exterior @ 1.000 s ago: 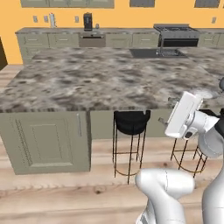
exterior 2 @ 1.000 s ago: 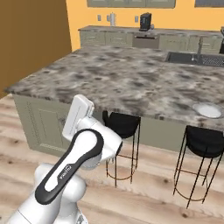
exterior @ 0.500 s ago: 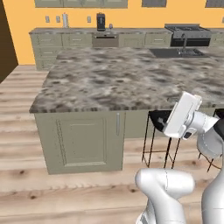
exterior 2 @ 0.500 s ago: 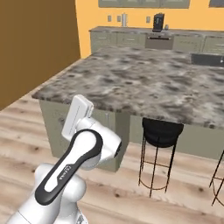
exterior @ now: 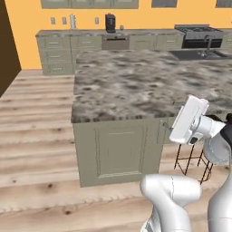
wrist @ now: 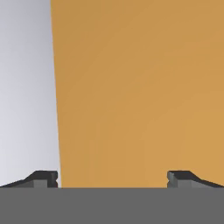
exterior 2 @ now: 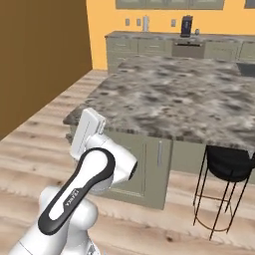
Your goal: Retrieve the wine glasses from the counter and place one next to each plate.
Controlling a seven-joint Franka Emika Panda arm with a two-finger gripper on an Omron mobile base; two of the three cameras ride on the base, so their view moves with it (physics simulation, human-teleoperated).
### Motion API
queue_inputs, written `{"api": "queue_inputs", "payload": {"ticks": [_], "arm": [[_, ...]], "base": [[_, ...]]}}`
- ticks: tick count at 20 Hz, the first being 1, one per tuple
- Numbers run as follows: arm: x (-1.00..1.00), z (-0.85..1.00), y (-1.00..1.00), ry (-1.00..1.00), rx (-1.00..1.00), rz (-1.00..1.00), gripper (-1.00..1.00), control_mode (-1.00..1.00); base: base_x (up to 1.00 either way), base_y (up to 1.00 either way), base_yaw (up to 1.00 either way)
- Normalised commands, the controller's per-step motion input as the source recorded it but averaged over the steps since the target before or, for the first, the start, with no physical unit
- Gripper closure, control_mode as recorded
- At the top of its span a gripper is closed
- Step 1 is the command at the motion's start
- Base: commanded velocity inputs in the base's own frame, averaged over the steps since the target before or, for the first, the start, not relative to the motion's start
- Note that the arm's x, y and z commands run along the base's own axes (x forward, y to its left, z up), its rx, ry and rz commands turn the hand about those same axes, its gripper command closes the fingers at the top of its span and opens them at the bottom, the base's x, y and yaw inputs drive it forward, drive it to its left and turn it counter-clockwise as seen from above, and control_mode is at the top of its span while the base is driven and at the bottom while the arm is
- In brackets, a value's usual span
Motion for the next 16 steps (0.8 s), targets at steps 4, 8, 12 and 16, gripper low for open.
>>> {"api": "queue_inputs", "payload": {"ticks": [4,8,12,16], "arm": [[0.0,0.0,0.0,0.0,0.0,0.0,-1.0,1.0],[0.0,0.0,0.0,0.0,0.0,0.0,-1.0,1.0],[0.0,0.0,0.0,0.0,0.0,0.0,-1.0,1.0],[0.0,0.0,0.0,0.0,0.0,0.0,-1.0,1.0]], "base": [[0.76,1.0,-0.15],[0.87,1.0,-0.13],[0.98,1.0,-0.03],[0.96,1.0,-0.02]]}}
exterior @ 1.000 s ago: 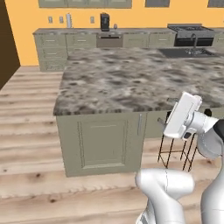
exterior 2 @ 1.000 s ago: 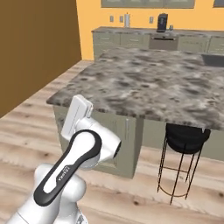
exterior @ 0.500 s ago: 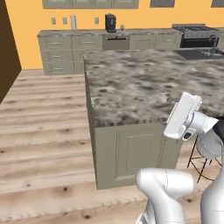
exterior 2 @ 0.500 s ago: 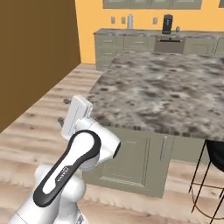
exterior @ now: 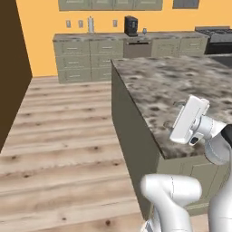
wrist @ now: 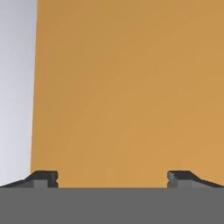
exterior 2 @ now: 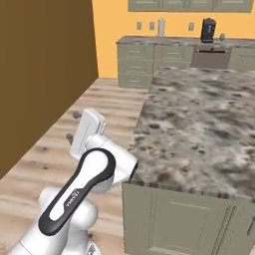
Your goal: Retrieve the wine glasses from the counter and place one next to each plate.
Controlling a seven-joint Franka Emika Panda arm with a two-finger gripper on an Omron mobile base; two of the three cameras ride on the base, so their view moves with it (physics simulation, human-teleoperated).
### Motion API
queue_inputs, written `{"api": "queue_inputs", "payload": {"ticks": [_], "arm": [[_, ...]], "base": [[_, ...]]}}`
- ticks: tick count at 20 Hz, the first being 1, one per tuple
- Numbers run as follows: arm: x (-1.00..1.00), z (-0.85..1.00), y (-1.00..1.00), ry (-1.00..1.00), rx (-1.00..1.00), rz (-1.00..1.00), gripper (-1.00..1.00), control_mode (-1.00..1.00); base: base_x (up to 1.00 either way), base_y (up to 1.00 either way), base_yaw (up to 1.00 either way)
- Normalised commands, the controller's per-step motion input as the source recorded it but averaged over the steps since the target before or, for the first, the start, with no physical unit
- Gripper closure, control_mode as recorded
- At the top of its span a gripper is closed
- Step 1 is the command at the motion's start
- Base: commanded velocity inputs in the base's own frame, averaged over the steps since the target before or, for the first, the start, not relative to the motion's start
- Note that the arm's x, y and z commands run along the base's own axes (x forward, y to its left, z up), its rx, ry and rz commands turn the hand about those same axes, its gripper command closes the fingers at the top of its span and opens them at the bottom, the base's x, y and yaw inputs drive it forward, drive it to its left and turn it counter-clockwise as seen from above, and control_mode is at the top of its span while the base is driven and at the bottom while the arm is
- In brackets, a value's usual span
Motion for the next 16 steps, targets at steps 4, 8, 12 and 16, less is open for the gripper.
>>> {"api": "queue_inputs", "payload": {"ticks": [4,8,12,16], "arm": [[0.0,0.0,0.0,0.0,0.0,0.0,-1.0,1.0],[0.0,0.0,0.0,0.0,0.0,0.0,-1.0,1.0],[0.0,0.0,0.0,0.0,0.0,0.0,-1.0,1.0],[0.0,0.0,0.0,0.0,0.0,0.0,-1.0,1.0]], "base": [[0.91,1.0,-0.02],[0.71,0.94,-0.04],[0.82,0.61,-0.34],[1.0,0.68,-0.51]]}}
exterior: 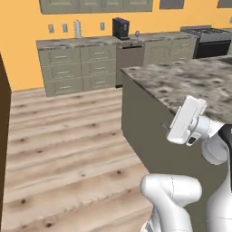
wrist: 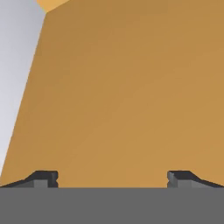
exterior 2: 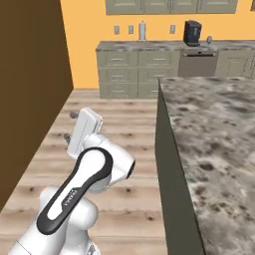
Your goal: Retrieve the wine glasses from the counter and place one next to each plate.
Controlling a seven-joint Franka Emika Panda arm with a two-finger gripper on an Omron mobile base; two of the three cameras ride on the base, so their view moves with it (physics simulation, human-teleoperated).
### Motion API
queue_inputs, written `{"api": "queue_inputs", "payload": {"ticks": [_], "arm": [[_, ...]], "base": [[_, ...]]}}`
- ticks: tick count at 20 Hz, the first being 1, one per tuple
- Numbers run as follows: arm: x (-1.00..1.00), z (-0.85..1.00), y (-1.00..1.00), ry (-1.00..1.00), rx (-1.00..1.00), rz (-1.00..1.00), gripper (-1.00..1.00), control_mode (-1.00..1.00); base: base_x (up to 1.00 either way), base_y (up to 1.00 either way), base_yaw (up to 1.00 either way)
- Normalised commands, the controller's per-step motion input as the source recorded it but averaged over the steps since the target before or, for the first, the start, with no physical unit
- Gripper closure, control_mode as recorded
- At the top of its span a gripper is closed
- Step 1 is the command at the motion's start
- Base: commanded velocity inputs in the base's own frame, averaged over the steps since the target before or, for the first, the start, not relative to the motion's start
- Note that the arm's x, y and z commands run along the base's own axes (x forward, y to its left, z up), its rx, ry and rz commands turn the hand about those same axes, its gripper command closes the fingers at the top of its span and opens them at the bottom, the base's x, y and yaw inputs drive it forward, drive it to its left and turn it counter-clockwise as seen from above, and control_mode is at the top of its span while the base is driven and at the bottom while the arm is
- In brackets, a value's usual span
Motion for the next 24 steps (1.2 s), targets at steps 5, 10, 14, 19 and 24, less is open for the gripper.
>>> {"api": "queue_inputs", "payload": {"ticks": [5,10,14,19,24], "arm": [[0.0,0.0,0.0,0.0,0.0,0.0,-1.0,1.0],[0.0,0.0,0.0,0.0,0.0,0.0,-1.0,1.0],[0.0,0.0,0.0,0.0,0.0,0.0,-1.0,1.0],[0.0,0.0,0.0,0.0,0.0,0.0,-1.0,1.0],[0.0,0.0,0.0,0.0,0.0,0.0,-1.0,1.0]], "base": [[0.97,0.82,-0.52],[0.24,1.0,-0.27],[0.26,1.0,-0.2],[0.88,1.0,-0.22],[1.0,1.0,-0.33]]}}
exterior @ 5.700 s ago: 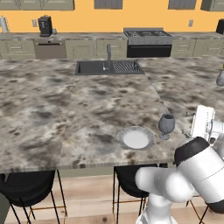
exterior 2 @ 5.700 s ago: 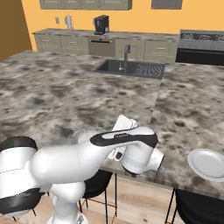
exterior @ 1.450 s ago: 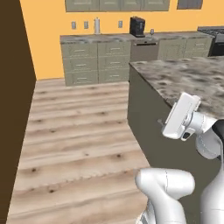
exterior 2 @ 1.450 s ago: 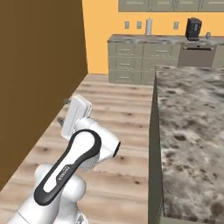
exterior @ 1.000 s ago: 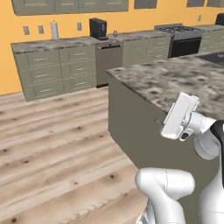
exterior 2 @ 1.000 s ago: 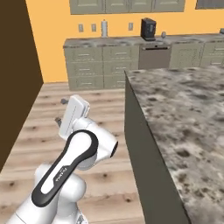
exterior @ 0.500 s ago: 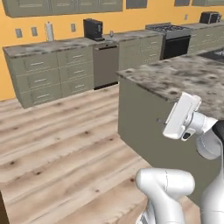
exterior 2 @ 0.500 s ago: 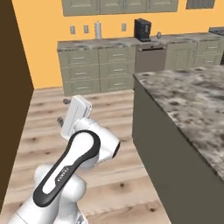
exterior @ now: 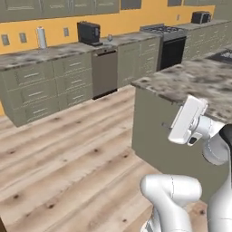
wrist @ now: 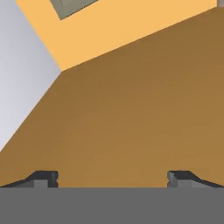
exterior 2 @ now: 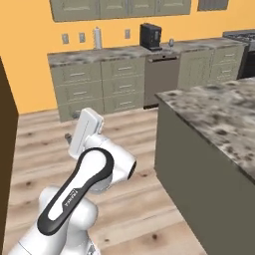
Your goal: Retrieve the wine glasses from the counter and place one next to each plate.
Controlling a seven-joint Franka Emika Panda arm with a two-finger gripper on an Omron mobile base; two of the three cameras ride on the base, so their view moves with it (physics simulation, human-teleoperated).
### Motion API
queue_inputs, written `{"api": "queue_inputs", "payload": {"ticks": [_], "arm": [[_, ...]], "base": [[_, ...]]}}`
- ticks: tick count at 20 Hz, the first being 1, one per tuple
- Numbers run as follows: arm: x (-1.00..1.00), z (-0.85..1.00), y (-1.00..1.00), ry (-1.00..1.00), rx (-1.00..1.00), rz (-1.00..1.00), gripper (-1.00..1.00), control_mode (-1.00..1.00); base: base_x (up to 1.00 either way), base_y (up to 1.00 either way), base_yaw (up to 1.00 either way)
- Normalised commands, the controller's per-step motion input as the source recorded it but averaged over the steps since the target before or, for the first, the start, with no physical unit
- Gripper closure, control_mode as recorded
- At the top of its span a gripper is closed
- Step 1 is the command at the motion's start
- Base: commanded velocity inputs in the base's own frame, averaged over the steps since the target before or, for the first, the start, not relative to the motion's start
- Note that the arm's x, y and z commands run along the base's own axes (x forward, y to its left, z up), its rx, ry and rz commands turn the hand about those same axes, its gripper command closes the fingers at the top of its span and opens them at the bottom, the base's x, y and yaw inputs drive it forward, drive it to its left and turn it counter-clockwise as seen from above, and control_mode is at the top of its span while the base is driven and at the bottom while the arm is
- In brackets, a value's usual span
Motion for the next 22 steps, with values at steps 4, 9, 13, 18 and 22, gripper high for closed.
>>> {"api": "queue_inputs", "payload": {"ticks": [4,9,13,18,22], "arm": [[0.0,0.0,0.0,0.0,0.0,0.0,-1.0,1.0],[0.0,0.0,0.0,0.0,0.0,0.0,-1.0,1.0],[0.0,0.0,0.0,0.0,0.0,0.0,-1.0,1.0],[0.0,0.0,0.0,0.0,0.0,0.0,-1.0,1.0],[0.0,0.0,0.0,0.0,0.0,0.0,-1.0,1.0]], "base": [[1.0,1.0,-0.35],[1.0,1.0,-0.35],[1.0,1.0,-0.33],[1.0,1.0,-0.27],[1.0,1.0,-0.21]]}}
